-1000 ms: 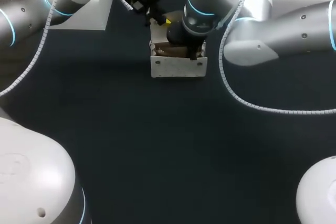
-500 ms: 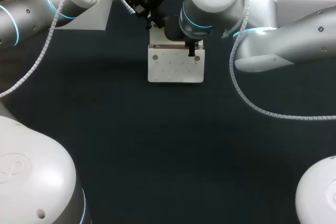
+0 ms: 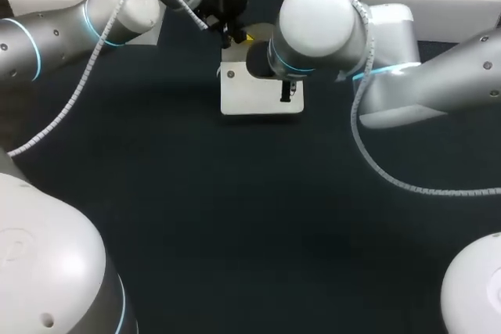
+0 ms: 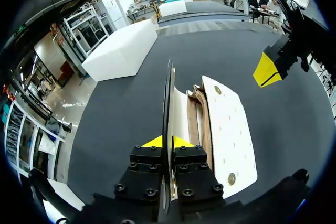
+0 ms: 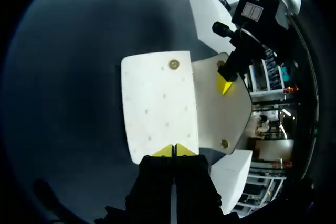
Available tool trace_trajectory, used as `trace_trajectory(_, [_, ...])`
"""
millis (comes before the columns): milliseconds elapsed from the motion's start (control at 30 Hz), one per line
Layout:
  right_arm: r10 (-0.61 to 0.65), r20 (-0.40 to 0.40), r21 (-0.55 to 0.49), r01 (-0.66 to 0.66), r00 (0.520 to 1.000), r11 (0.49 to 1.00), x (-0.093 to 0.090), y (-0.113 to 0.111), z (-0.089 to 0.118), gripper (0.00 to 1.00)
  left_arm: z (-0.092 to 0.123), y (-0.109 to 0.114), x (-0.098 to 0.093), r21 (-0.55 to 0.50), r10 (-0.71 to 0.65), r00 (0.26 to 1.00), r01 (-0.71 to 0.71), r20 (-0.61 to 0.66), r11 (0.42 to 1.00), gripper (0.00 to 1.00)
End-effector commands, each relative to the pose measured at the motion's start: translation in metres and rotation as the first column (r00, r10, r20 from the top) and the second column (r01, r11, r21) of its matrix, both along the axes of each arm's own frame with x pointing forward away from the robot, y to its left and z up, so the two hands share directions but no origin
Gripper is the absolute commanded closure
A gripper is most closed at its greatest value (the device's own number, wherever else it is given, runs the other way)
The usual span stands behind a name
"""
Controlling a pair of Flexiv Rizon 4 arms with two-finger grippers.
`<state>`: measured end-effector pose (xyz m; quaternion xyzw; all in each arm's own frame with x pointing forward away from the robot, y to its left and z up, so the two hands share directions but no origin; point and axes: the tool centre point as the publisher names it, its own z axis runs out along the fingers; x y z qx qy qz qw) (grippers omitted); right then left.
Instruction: Pick up the bag, open it, inspect its contents, close it, and place it on the opposite side
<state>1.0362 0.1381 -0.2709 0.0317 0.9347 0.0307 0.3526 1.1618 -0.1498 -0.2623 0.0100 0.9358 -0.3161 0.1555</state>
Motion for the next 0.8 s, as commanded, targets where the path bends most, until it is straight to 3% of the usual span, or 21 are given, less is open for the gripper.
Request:
trace_trajectory(33, [-0.006, 0.034, 0.010, 0.005, 0.999, 1.000, -0.004, -0.001, -0.009, 1.00, -0.010, -0.002, 0.011, -0.009, 0.014, 1.000, -0.014, 0.015, 1.000, 1.00])
trace_trajectory(233, [-0.018, 0.020, 0.013, 0.018, 1.000, 1.000, -0.007, -0.001, -0.020, 1.00, -0.024, -0.003, 0.023, -0.001, 0.014, 1.000, -0.014, 0.021, 1.000, 1.00])
trace_trajectory(433, [-0.030, -0.007, 0.026, 0.030, 1.000, 0.999, -0.008, -0.003, -0.030, 1.00, -0.044, -0.004, 0.024, 0.002, -0.016, 1.000, 0.016, 0.000, 1.000, 1.00])
trace_trajectory(800, [-0.024, -0.031, 0.036, 0.025, 0.999, 0.999, -0.003, 0.003, -0.033, 1.00, -0.053, -0.002, 0.027, 0.026, -0.081, 0.997, 0.081, -0.008, 0.996, 1.00])
